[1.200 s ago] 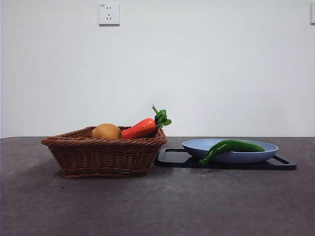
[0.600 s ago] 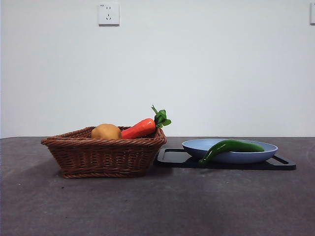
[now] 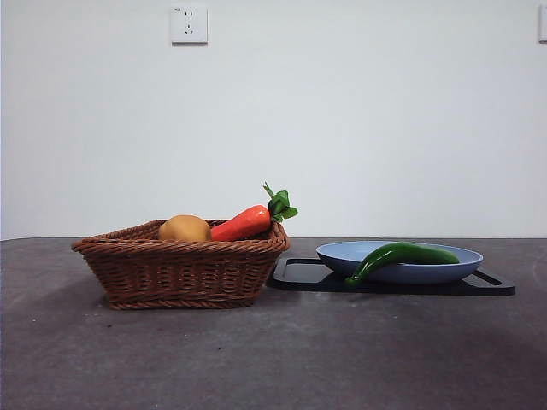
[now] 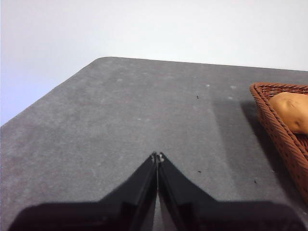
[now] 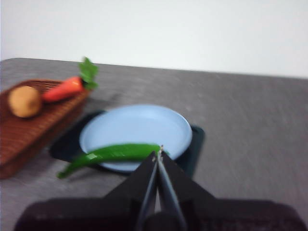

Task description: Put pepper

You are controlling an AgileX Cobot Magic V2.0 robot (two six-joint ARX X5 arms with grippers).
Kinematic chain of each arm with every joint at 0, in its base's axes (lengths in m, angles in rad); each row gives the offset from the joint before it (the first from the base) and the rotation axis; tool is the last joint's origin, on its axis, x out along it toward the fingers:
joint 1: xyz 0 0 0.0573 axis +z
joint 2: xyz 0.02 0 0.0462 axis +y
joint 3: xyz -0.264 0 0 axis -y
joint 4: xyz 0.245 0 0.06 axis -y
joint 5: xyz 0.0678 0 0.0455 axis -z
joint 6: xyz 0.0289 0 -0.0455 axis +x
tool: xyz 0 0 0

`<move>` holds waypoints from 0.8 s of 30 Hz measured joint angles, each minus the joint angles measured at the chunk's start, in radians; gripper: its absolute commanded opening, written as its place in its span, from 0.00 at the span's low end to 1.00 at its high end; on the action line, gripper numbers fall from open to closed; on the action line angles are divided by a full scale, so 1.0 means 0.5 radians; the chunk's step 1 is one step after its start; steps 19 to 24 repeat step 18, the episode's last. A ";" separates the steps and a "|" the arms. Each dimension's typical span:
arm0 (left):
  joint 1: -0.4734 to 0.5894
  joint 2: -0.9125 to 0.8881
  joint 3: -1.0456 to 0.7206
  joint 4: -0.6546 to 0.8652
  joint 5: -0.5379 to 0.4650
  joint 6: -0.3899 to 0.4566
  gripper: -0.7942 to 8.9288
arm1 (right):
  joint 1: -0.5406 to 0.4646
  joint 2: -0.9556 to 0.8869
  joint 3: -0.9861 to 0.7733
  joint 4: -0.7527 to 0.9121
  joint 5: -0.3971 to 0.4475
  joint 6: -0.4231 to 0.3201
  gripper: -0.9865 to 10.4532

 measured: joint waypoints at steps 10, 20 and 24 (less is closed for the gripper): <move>0.000 0.000 0.000 0.000 0.000 0.000 0.09 | 0.000 -0.242 -0.265 -0.004 0.117 0.105 0.10; 0.000 0.000 0.000 0.000 0.000 0.000 0.09 | 0.000 -0.304 -0.310 -0.046 0.121 0.138 0.10; 0.000 0.000 0.000 0.000 0.000 0.000 0.09 | 0.000 -0.304 -0.310 -0.046 0.121 0.138 0.10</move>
